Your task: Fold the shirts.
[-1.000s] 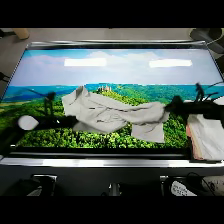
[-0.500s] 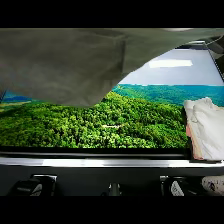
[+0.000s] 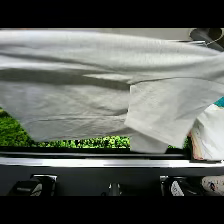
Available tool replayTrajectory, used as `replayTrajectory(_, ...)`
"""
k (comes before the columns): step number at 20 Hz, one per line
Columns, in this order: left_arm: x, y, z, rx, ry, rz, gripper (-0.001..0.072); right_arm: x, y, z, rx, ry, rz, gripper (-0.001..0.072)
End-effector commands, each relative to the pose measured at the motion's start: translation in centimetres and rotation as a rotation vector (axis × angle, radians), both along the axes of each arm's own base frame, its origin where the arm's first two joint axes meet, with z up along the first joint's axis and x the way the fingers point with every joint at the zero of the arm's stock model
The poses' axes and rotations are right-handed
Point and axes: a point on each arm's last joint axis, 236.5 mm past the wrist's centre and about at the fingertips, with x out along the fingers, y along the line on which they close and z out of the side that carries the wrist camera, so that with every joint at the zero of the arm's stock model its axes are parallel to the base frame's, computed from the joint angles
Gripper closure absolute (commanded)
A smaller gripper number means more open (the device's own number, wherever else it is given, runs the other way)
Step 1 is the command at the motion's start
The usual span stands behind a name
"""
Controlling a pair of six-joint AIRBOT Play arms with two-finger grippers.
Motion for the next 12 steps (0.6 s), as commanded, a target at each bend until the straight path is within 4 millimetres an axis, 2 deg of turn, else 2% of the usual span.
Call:
replayTrajectory(1, 3.3, -0.1, -7.7, 0.009, 0.176, 0.002, 0.0681, 2.3, -2.6, -5.1, 0.012, 0.199, -0.044, 0.0687)
replayTrajectory(4, 7.7, -0.4, -17.0, 0.021, 0.39, 0.004, 0.0681, 9.4, -3.2, -11.6, 0.128, 0.344, 0.015, 0.0688)
replayTrajectory(6, 11.1, -0.6, -22.5, 0.024, 0.511, 0.003, 0.0681, 15.0, -2.6, -17.1, 0.179, 0.424, 0.05, 0.0688)
replayTrajectory(9, 15.5, -1.1, -31.2, -0.019, 0.689, 0.018, 0.068, 22.5, 1.3, -26.4, 0.217, 0.507, 0.117, 0.0686)
replayTrajectory(10, 16.2, -1.0, -34.2, -0.064, 0.758, 0.05, 0.068, 24.0, 2.9, -29.1, 0.229, 0.534, 0.138, 0.0686)
replayTrajectory(12, 16.4, -1.8, -39.1, -0.196, 0.888, 0.096, 0.0676, 24.7, 6.5, -33.9, 0.267, 0.628, 0.178, 0.0685)
